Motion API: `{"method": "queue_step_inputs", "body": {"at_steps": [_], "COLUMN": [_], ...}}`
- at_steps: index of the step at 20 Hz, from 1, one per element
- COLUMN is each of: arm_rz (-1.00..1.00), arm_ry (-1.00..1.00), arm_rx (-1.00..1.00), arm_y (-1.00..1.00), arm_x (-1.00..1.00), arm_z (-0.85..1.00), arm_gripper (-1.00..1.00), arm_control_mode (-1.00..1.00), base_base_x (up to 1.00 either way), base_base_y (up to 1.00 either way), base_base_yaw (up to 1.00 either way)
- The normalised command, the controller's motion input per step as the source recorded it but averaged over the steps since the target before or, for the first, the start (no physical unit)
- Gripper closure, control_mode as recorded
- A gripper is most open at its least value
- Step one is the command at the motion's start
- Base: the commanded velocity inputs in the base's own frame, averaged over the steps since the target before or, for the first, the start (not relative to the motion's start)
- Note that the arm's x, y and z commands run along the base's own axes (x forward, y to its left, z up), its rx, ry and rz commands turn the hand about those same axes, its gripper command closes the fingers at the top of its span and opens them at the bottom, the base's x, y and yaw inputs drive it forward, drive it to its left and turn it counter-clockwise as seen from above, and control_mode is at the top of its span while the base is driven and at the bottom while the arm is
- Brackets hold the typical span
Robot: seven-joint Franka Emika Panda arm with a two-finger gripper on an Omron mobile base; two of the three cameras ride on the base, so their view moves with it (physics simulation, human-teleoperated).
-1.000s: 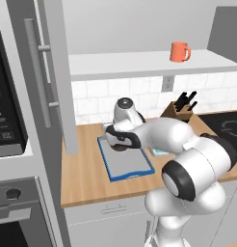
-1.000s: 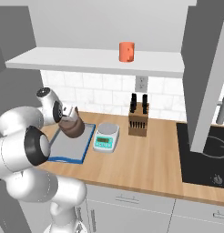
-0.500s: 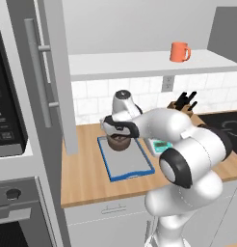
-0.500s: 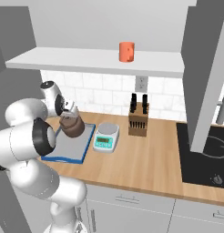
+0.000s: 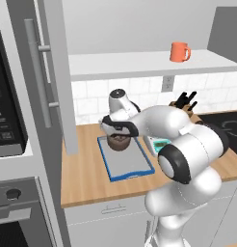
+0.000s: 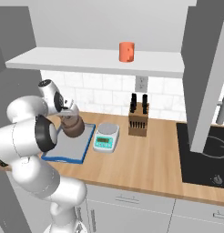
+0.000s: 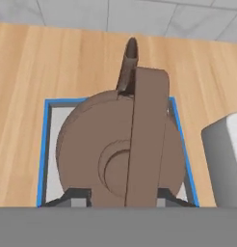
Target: Pick the kettle from the counter and place it on the tray. Then pick the mug from the cabinet and place it on the tray. Then close the cabinet doors.
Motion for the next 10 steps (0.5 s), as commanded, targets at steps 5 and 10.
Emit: {"method": "queue_step_inputs", "body": {"at_steps": [5,10], "arm_rz": [0.00,0.00], "arm_ry": [0.00,-0.03], "arm_rx": [-0.02,0.00], "arm_y": [-0.01,0.00], "arm_x": [-0.04,-0.01], "arm_z": [-0.03,0.03], "arm_gripper": [-1.00,-1.00], "arm_control_mode": [-1.00,-1.00], "base_base_x": [0.00,0.00], "base_base_y": [0.00,0.00], "base_base_yaw": [0.00,0.00]}}
